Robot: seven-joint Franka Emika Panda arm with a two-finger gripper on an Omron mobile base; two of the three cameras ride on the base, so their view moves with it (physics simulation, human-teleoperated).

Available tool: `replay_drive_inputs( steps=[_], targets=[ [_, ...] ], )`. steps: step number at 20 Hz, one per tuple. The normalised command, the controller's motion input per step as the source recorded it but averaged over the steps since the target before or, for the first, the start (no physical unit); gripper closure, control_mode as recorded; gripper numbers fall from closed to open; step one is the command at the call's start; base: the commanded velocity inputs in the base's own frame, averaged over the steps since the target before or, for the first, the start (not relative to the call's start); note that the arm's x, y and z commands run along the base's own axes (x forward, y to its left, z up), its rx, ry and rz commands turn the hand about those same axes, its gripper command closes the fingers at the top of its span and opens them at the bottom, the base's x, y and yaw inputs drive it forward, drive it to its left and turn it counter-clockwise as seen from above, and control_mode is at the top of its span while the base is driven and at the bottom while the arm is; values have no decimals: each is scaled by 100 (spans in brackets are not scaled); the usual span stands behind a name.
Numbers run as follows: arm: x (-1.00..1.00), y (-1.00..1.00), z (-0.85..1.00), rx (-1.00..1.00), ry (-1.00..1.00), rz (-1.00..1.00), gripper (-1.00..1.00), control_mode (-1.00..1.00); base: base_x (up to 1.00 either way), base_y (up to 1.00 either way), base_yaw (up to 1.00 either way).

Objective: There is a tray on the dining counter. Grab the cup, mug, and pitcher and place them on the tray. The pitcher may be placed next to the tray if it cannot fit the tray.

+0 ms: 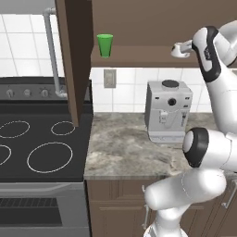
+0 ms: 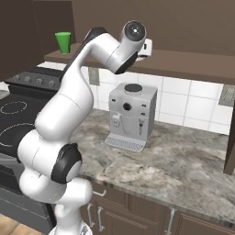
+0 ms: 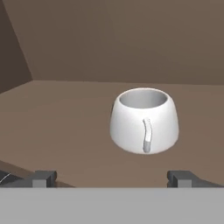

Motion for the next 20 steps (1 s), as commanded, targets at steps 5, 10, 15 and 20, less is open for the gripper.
replay_drive_inputs(
  steps=[5,10,15,20],
  targets=[
    [26,-6,0,0,0,0,-100,-100,0,0,0],
    [17,-12,0,0,0,0,-100,-100,0,0,0],
    [12,-10,0,-1,0,0,-100,-100,0,0,0],
    [16,-10,-2,0,0,0,-100,-100,0,0,0]
  ],
)
